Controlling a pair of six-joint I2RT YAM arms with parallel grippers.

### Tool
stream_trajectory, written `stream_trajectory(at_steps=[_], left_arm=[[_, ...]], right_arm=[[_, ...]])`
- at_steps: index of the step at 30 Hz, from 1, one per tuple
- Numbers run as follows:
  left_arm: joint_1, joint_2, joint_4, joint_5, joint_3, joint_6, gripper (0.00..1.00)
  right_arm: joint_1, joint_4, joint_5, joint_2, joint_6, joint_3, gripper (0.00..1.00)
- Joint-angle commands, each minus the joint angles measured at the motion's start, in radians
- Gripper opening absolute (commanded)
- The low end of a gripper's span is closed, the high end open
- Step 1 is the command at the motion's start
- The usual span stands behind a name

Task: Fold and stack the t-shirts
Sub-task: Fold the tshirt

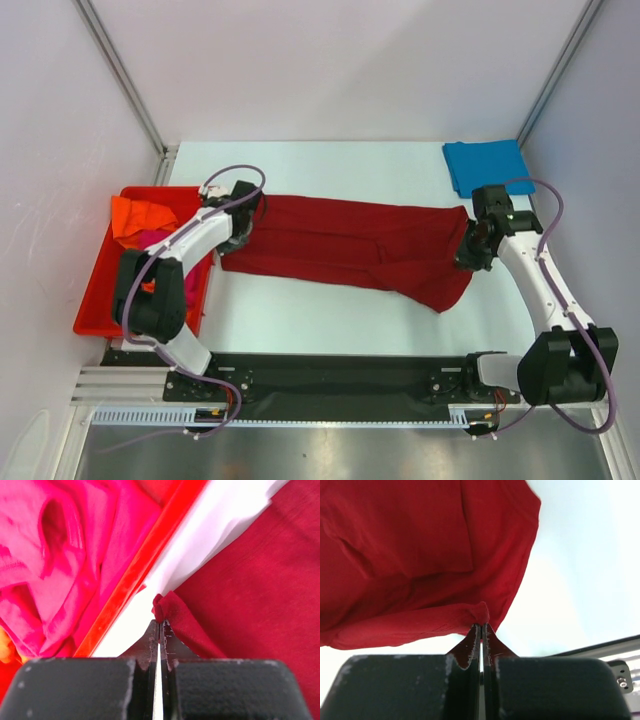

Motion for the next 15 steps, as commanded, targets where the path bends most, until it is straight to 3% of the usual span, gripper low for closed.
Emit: stream_trajectory(at_steps=[1, 15], left_arm=[[-0.011, 0.031, -0.001, -0.073, 0.076, 0.068, 0.00], [-0.018, 0.191, 0.024, -0.061, 0.233, 0.166, 0.00]], right_arm=[[-0.019, 0.043, 0.014, 0.027, -0.039, 0.060, 0.00], [-0.054, 0.093, 0.019, 0.188, -0.068, 0.151, 0.00]])
